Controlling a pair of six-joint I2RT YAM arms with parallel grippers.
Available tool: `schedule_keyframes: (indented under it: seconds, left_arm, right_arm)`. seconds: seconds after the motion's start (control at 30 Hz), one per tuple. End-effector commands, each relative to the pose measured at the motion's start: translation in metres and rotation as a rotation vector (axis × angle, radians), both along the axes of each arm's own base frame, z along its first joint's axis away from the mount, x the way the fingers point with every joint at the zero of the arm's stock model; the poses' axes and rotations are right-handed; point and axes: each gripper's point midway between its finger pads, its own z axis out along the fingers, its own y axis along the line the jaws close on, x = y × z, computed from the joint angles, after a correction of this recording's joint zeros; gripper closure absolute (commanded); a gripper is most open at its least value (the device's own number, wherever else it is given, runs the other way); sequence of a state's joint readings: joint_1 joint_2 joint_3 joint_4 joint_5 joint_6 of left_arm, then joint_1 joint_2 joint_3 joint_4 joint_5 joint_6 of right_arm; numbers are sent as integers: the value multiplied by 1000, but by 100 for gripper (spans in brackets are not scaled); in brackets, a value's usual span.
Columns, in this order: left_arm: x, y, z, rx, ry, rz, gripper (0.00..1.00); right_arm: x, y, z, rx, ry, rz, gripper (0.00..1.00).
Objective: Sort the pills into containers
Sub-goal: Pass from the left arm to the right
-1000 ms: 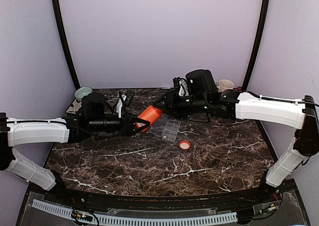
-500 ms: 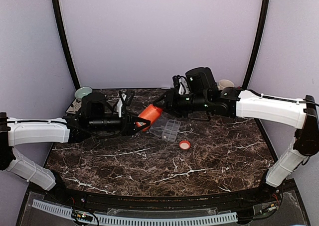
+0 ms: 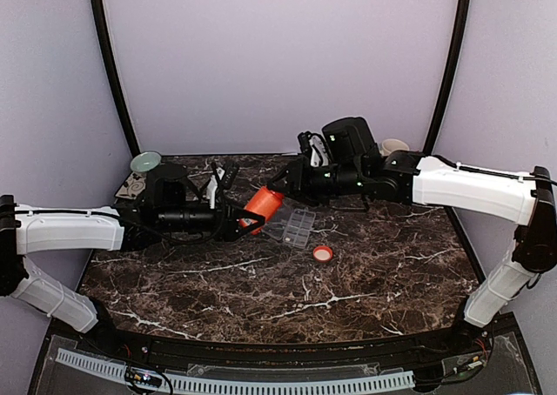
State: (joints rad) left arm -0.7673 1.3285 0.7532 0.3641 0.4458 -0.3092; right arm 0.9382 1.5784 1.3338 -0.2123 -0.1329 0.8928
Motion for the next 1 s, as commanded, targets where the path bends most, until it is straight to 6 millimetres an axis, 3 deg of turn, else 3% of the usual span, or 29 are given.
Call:
schedule_keyframes:
  seconds: [0.0,0.53,0.97]
  left_arm:
    - [4,-3,20,-33,-41,4,43]
    - [6,-1,26,-45,-43,22,39]
    - [11,-2,29,-50,-43,43,38]
  right_arm:
    - [2,2,8,-21,-51,8,100]
    - [4,-5,7,-76,-87,4,100]
    - [11,-26,6,-179,-140,-52,100]
